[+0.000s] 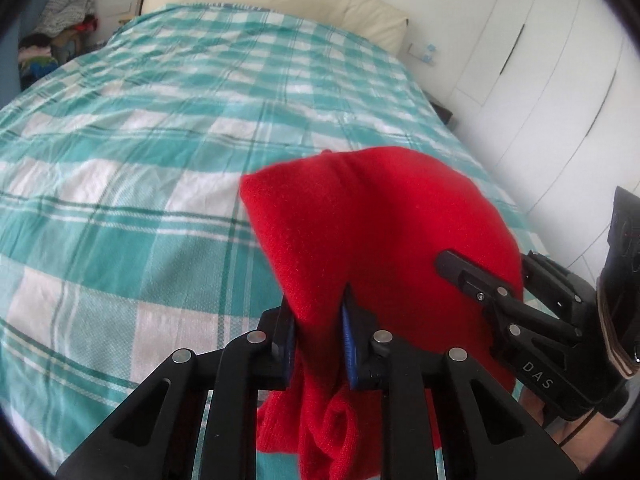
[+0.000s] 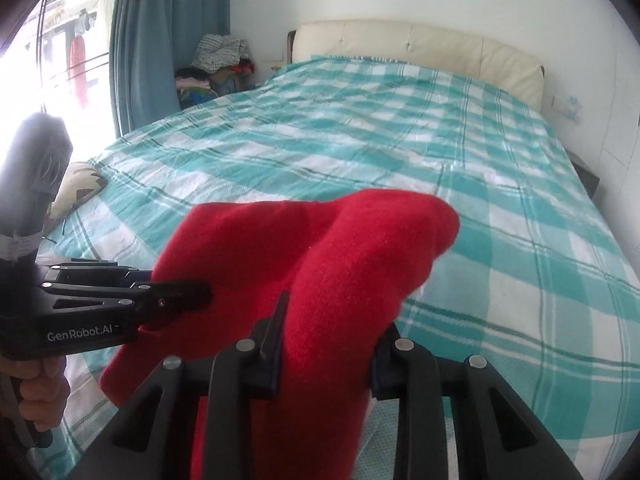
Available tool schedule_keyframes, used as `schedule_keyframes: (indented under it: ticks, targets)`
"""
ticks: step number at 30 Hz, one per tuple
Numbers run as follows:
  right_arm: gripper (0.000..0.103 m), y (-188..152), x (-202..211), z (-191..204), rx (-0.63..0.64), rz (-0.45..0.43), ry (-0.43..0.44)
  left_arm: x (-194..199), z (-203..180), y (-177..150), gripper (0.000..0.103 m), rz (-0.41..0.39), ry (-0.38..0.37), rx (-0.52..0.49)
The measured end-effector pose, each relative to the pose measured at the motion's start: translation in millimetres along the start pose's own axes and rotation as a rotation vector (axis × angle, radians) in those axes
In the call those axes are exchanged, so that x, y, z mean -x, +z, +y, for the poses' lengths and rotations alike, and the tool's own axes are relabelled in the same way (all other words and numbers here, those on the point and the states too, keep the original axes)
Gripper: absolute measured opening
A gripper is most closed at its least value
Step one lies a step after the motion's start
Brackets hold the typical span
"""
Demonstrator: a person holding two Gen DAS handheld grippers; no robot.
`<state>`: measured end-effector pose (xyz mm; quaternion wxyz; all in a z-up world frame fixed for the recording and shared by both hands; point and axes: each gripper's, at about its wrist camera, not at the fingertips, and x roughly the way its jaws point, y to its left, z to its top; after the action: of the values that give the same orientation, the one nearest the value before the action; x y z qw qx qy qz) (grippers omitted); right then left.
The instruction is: Fold small clothes
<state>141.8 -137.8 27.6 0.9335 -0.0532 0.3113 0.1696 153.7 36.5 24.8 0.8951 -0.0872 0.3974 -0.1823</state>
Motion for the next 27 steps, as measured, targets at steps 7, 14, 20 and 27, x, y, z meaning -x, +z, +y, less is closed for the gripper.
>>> schedule_keyframes:
  ticks: [7, 14, 20, 27]
  targets:
    - [0.038, 10, -9, -30, -0.135, 0.054, 0.070, -23, -6, -2, 0.031, 0.048, 0.063, -0.039]
    - [0.080, -66, -31, -72, -0.260, 0.271, -0.026, -32, 2, -58, 0.095, 0.020, 0.336, -0.093]
    - [0.103, -78, 16, -73, -0.198, 0.195, -0.164, 12, -14, -74, 0.102, -0.189, 0.506, -0.117]
    - [0.103, -70, 72, -44, -0.165, 0.085, -0.187, 50, -25, -78, 0.102, -0.224, 0.551, -0.051]
